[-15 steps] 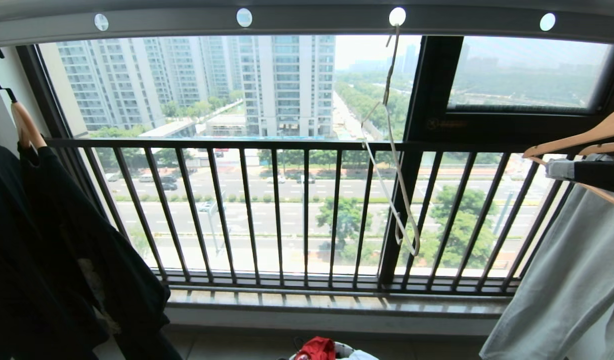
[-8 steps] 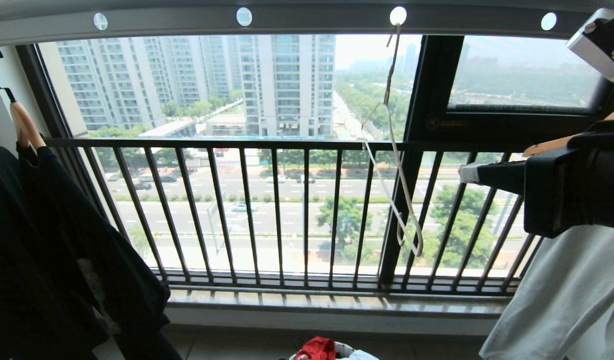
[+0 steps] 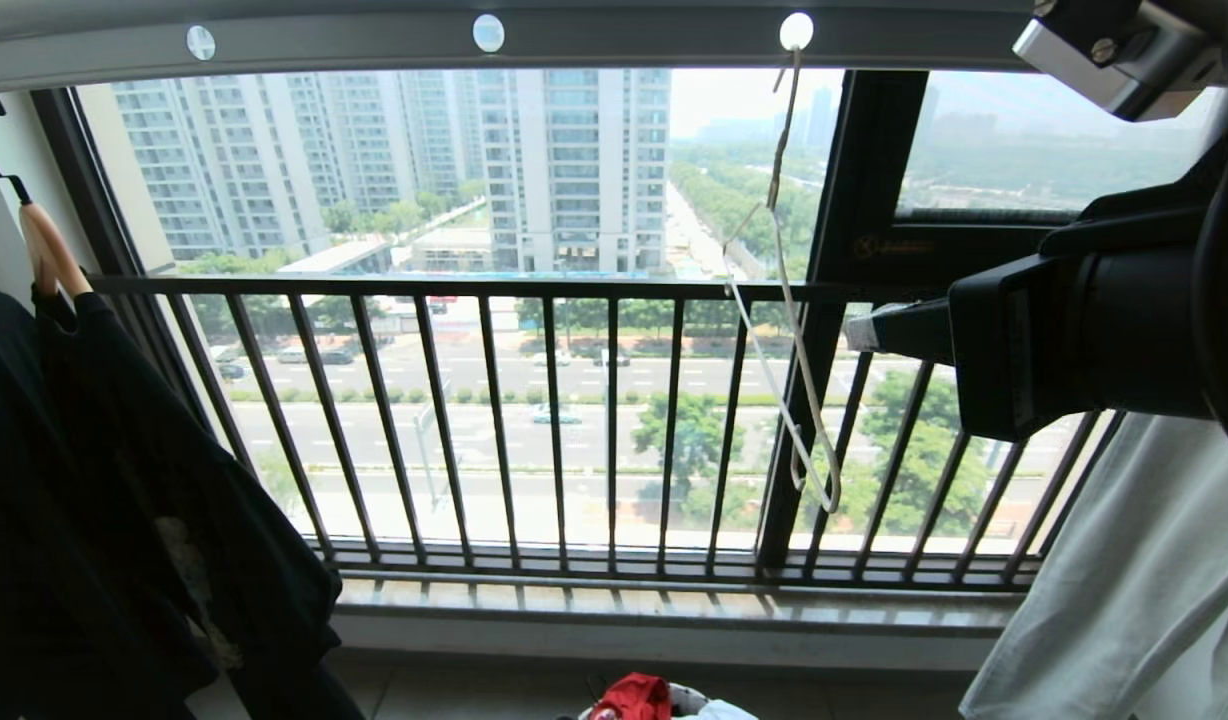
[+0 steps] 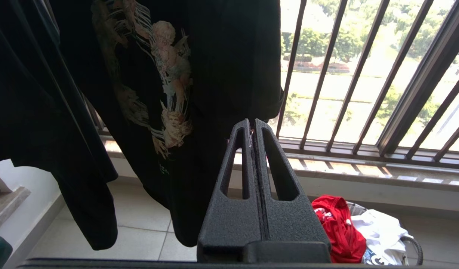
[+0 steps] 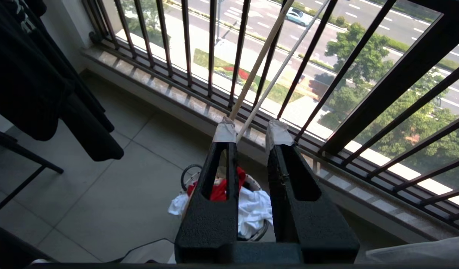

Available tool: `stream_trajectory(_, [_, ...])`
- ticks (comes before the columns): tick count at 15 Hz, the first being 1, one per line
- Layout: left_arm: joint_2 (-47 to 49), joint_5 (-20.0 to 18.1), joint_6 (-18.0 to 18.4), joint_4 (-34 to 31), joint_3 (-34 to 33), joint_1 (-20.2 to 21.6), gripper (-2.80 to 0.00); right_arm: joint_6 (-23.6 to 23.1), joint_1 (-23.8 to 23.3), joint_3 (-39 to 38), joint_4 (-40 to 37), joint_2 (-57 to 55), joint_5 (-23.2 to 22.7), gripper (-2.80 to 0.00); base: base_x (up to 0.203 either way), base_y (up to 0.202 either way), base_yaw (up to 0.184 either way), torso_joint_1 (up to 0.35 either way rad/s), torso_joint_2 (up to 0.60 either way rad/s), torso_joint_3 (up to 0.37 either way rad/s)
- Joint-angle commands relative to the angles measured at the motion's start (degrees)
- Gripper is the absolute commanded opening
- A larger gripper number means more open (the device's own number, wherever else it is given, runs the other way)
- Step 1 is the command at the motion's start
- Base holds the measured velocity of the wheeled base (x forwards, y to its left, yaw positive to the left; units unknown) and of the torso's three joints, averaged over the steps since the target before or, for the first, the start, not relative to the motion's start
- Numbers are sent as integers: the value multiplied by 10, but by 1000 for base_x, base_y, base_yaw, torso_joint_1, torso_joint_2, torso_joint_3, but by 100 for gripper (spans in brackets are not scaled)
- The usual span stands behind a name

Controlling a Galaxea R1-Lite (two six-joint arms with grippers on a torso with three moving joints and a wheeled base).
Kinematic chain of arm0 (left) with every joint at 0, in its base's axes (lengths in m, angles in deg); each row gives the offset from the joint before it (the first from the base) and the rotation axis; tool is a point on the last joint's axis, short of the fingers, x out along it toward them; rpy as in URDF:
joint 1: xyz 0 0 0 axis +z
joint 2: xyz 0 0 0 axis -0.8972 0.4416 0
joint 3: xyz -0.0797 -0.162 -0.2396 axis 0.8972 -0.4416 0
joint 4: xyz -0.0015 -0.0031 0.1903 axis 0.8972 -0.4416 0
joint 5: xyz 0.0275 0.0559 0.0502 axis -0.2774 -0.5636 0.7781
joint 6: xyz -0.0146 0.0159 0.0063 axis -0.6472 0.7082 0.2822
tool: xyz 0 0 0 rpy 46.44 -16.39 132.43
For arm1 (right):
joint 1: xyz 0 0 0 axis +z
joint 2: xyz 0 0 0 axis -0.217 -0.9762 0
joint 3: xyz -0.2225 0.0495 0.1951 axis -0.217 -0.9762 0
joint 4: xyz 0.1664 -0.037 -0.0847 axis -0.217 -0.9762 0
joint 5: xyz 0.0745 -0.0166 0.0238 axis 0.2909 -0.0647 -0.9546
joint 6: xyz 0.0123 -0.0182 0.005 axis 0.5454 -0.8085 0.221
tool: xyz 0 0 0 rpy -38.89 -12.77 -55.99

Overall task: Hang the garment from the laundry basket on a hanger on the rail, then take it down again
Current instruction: Pick up the clothes rack on the clothesline

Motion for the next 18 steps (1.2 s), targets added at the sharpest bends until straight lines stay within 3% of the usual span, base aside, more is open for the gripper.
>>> stream_trajectory(1, [0, 0, 0, 0, 0, 0, -280, 1, 1, 2, 1, -5, 2, 0, 0, 0, 0, 0, 0, 0])
stream_trajectory(4, [0, 0, 0, 0, 0, 0, -280, 1, 1, 28, 2, -26, 12, 0, 0, 0, 0, 0, 0, 0])
stream_trajectory(13, [0, 0, 0, 0, 0, 0, -280, -2, -1, 115, 2, -142, 110, 0, 0, 0, 0, 0, 0, 0])
stream_trajectory(18, [0, 0, 0, 0, 0, 0, -280, -4, -30, 111, -13, -144, 113, 0, 0, 0, 0, 0, 0, 0])
